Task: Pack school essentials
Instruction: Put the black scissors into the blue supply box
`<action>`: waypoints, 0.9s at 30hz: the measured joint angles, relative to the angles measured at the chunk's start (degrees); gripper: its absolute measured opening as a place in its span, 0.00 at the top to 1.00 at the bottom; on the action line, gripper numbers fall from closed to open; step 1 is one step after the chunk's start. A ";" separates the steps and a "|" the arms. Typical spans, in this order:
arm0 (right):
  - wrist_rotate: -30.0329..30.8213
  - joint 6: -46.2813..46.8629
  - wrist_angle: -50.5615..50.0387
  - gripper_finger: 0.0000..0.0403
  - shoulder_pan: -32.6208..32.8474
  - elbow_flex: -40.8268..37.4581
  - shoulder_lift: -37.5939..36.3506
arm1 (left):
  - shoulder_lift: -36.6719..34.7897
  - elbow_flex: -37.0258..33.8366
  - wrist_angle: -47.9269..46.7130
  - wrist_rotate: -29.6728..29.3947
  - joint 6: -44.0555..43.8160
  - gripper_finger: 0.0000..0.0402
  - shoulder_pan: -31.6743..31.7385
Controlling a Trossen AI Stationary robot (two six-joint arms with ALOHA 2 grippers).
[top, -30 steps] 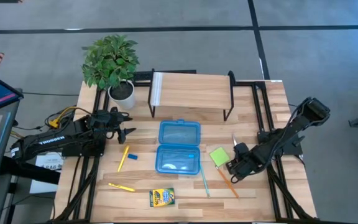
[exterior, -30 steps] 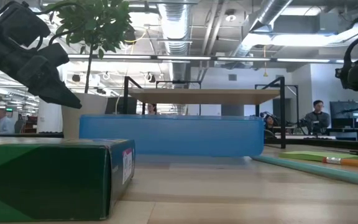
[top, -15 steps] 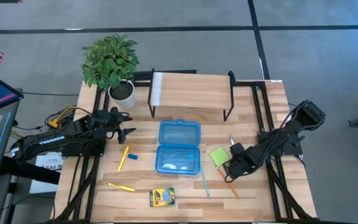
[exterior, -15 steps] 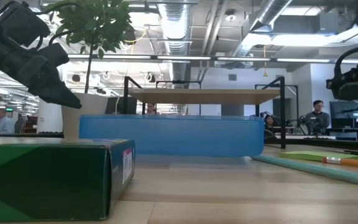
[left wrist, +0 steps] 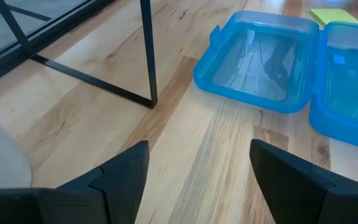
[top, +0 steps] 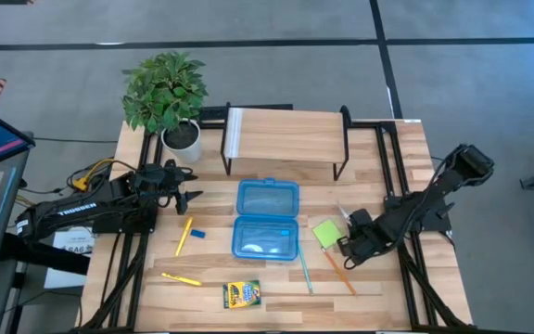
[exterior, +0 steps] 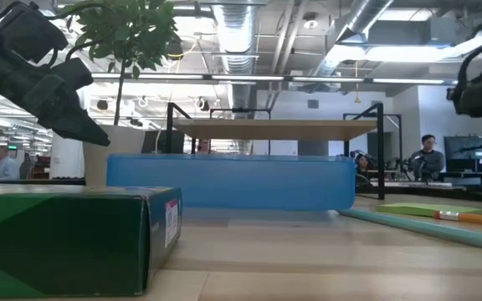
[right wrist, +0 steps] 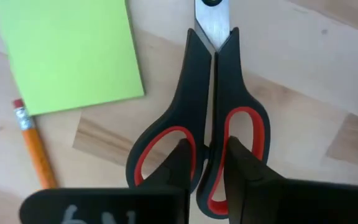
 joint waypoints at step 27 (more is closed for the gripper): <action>7.06 -80.75 2.92 0.85 -18.72 39.49 18.77 | 0.01 0.00 0.02 0.00 0.02 0.33 -0.01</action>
